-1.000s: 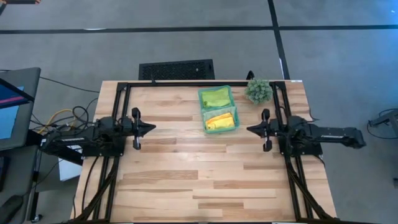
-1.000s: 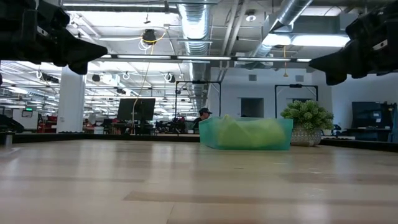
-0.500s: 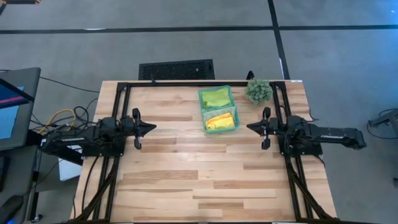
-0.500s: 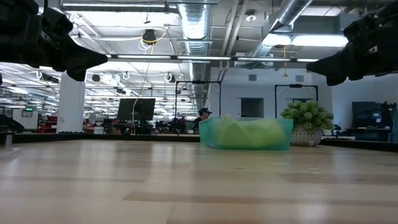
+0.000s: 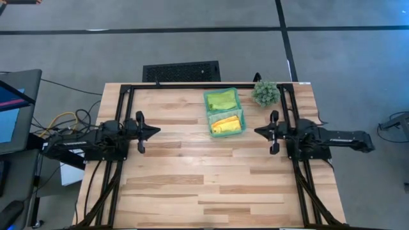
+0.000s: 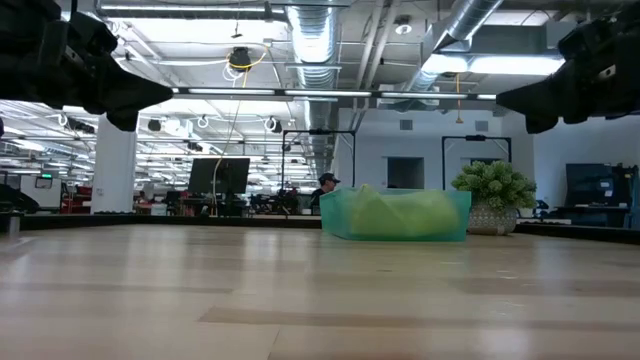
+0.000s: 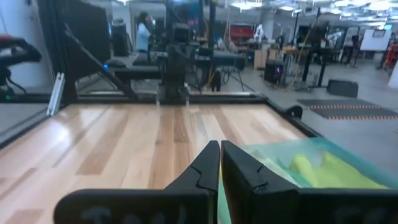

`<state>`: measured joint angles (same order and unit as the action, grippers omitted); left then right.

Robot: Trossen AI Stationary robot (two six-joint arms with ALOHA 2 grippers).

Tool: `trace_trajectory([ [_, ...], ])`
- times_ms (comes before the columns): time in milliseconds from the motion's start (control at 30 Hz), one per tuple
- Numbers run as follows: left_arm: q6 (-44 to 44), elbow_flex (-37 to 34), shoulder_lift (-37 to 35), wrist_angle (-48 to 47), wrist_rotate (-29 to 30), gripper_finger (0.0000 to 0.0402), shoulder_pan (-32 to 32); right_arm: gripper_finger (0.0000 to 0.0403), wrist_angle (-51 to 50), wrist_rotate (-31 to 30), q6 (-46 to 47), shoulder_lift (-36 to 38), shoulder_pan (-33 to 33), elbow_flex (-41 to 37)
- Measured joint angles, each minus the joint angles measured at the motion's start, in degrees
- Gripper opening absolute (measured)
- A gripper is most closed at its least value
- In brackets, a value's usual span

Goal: Fold microfiber towels
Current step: Return to Home Position

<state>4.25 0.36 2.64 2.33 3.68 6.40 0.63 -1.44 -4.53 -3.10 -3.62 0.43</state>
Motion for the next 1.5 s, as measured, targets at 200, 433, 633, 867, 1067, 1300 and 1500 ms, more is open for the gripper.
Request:
trace_trajectory([
  [200, 0.0, 0.0, -2.6, 0.3, 0.0, 0.0000, 0.0, 0.0038, 0.5, -0.2, 0.0, 3.0, 0.6, 0.0],
  [433, 0.1, 0.0, -2.6, 0.1, 0.2, 0.0000, -0.9, 0.0038, 0.6, -0.2, 0.0, 3.0, 1.7, 0.0],
  [633, 0.1, 0.0, -1.9, 0.1, 0.2, 0.0000, -1.3, 0.0038, 0.0, -0.1, 0.0, 2.9, 2.5, 0.0],
  [867, 0.1, 0.0, -1.8, 0.1, 0.2, 0.0000, -1.3, 0.0038, 0.0, 0.0, 0.0, 2.8, 2.5, 0.0],
  [1067, 0.1, 0.0, -1.8, 0.1, 0.2, 0.0000, -1.3, 0.0037, -0.1, 0.0, 0.0, 2.8, 2.5, 0.0],
  [1300, 0.1, 0.0, -1.8, 0.1, 0.2, 0.0000, -1.3, 0.0037, -0.1, 0.0, 0.0, 2.8, 2.5, 0.0],
  [1500, 0.1, 0.0, -1.8, 0.1, 0.2, 0.0000, -1.3, 0.0037, -0.2, 0.0, 0.0, 2.8, 2.5, 0.0],
])
